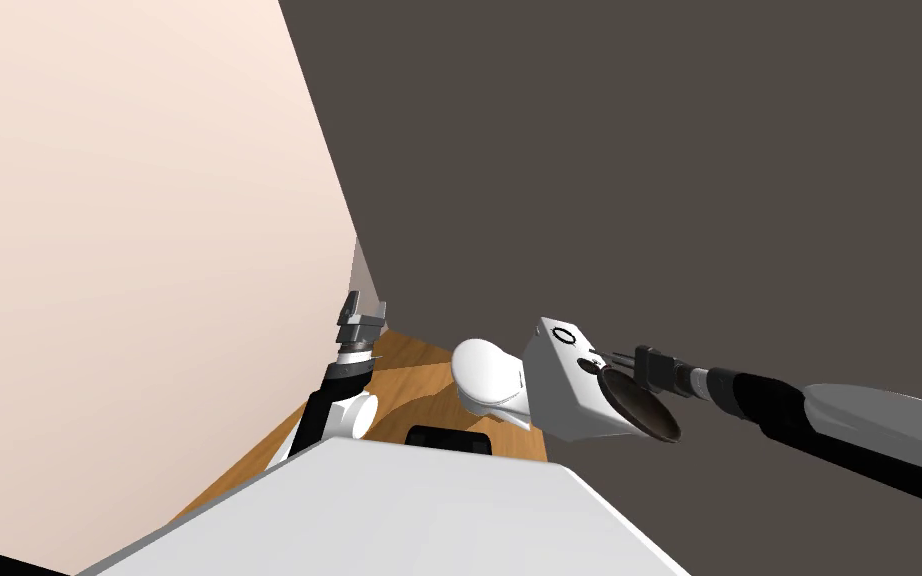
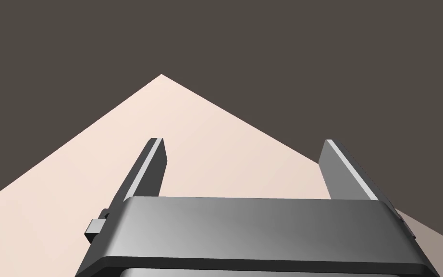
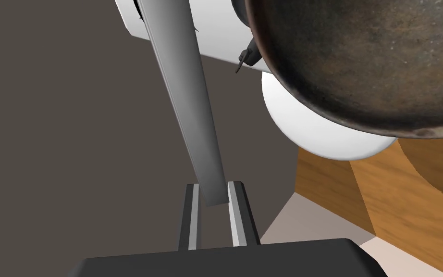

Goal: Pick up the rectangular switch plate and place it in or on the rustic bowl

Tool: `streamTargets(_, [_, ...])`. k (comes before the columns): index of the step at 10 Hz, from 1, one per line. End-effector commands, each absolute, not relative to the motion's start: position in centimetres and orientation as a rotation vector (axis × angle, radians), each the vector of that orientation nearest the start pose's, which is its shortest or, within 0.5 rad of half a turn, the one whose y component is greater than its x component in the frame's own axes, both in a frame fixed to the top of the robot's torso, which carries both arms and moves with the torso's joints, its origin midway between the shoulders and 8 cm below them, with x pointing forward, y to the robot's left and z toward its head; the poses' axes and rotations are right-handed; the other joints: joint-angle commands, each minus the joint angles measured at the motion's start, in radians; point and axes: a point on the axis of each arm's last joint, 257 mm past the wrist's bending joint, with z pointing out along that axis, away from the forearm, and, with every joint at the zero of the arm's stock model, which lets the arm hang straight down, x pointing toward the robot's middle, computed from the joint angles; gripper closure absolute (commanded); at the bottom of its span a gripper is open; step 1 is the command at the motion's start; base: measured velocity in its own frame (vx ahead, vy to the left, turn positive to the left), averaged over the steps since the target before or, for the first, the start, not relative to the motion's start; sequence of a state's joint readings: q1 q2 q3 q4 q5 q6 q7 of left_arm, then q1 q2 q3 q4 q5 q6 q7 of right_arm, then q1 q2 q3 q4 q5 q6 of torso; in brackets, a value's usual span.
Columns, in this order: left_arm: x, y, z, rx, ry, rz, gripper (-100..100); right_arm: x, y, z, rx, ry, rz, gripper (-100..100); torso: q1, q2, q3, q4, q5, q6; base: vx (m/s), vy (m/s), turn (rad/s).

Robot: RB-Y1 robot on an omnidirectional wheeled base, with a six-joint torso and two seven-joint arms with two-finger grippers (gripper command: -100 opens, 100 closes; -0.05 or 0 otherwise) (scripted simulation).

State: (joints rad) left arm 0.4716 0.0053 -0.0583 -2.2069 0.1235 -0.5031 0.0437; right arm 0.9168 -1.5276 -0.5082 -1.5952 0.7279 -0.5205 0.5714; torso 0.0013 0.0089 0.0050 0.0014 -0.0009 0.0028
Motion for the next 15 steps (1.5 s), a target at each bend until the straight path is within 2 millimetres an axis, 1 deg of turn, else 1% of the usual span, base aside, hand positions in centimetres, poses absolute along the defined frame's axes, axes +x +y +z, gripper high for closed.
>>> streamTargets(1, [36.1,27.3,0.0,-0.796,0.558,-1.474,0,37.0,-56.4,-13.9,-1.434,1.828,-0.535,100,0.000,0.000,0.000,0.000,0.000,0.000,-0.068,-0.021,-0.099])
streamTargets(5, [36.1,27.3,0.0,-0.796,0.558,-1.475,0,38.5,-55.0,-12.2,-1.498,1.795,-0.519,100,0.001,-0.002,-0.001,0.000,0.000,-0.001,-0.048,-0.015,-0.066])
streamTargets(8, [36.1,27.3,0.0,-0.796,0.558,-1.475,0,40.1,-53.2,-10.6,-1.564,1.760,-0.499,100,0.001,-0.001,0.000,0.000,0.001,-0.001,-0.062,-0.022,-0.100])
streamTargets(10, [36.1,27.3,0.0,-0.796,0.558,-1.475,0,40.7,-52.6,-10.0,-1.587,1.747,-0.491,100,0.001,-0.001,-0.001,-0.001,0.000,-0.001,-0.053,-0.021,-0.062])
streamTargets(11, [36.1,27.3,0.0,-0.796,0.558,-1.475,0,40.5,-52.8,-10.3,-1.580,1.750,-0.495,100,0.002,-0.001,-0.001,-0.001,0.001,-0.001,-0.021,-0.006,-0.011])
streamTargets(12, [36.1,27.3,0.0,-0.796,0.558,-1.475,0,40.5,-52.7,-10.2,-1.580,1.750,-0.493,-100,0.002,-0.003,-0.002,-0.001,0.001,-0.001,0.000,0.000,0.000])
streamTargets(15, [36.1,27.3,0.0,-0.796,0.558,-1.475,0,40.5,-52.7,-10.3,-1.580,1.750,-0.493,-100,0.002,-0.005,-0.003,-0.002,0.001,-0.002,0.000,0.000,0.000])
